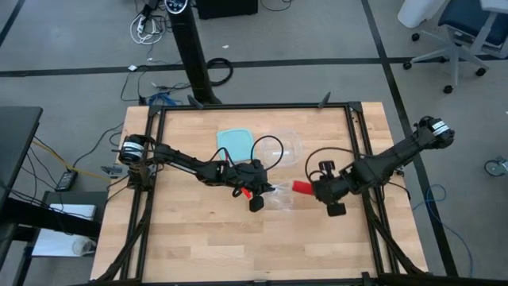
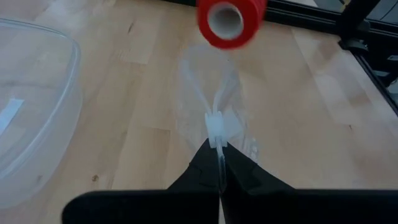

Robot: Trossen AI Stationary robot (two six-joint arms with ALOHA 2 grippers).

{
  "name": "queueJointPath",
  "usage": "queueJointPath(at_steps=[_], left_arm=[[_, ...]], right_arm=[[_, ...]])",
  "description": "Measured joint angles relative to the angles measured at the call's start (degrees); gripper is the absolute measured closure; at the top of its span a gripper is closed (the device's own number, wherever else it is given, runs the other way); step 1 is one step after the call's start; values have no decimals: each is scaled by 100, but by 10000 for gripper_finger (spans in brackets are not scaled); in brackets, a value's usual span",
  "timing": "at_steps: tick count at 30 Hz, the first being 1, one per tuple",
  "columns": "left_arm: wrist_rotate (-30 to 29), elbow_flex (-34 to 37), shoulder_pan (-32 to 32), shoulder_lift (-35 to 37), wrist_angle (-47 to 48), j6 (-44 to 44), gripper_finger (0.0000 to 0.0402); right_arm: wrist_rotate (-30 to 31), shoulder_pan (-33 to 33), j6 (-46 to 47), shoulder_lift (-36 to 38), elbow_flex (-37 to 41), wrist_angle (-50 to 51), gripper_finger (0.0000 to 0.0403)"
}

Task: Roll bandage
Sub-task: Put the red rolled bandage into the transparent zip lock bag

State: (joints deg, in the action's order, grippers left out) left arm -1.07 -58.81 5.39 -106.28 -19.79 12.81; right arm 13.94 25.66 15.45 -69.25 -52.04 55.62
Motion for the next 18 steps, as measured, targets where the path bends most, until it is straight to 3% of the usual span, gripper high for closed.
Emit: queueJointPath(at_steps=[5,10,18], left_arm=[[119,0,-1,0,-1,133,402],[135,0,-11,0,11,245,402],[135,0,-13,0,9,419,402]], right_arm=[[26,-410,-920,-190,-402,475,296],[30,-616,-1636,-875,-714,765,296],[407,-550,-1817,-1549,-1437,1406,296]])
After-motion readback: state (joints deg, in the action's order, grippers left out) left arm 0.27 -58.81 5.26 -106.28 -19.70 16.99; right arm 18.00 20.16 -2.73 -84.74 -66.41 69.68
